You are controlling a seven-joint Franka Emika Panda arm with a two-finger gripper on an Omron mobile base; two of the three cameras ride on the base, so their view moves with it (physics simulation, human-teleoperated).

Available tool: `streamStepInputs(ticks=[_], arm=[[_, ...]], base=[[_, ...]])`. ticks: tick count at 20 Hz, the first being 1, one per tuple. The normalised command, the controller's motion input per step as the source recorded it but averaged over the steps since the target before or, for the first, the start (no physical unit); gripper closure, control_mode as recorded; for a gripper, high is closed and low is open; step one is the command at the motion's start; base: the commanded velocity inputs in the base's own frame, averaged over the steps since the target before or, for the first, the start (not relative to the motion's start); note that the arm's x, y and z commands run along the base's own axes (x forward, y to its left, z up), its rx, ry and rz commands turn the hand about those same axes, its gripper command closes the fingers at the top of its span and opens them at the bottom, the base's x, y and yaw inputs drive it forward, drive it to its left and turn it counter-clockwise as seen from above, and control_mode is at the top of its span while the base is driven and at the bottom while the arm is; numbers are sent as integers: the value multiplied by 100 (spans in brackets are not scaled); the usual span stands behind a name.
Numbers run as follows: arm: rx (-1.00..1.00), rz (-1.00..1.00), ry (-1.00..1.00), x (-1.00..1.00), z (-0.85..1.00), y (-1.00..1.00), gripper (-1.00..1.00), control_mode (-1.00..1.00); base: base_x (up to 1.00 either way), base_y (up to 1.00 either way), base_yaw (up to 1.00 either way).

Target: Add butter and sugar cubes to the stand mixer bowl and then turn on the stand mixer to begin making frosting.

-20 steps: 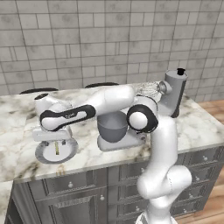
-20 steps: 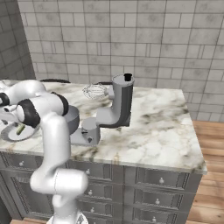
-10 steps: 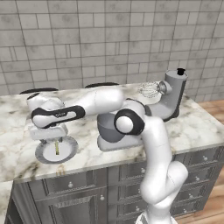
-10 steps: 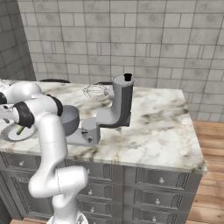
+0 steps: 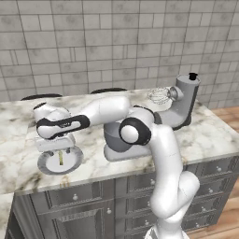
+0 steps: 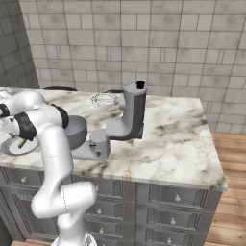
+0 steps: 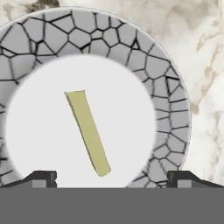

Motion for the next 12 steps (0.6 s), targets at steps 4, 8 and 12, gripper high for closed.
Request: streamStepInputs(ticks=[4, 8, 12], arm=[[16, 6, 0, 21, -28, 0, -100, -100], [13, 6, 0, 15, -38, 0, -100, -100], [7, 2, 0, 3, -41, 0, -100, -100]], base=[[0, 0, 0], [0, 0, 0], [0, 0, 0]])
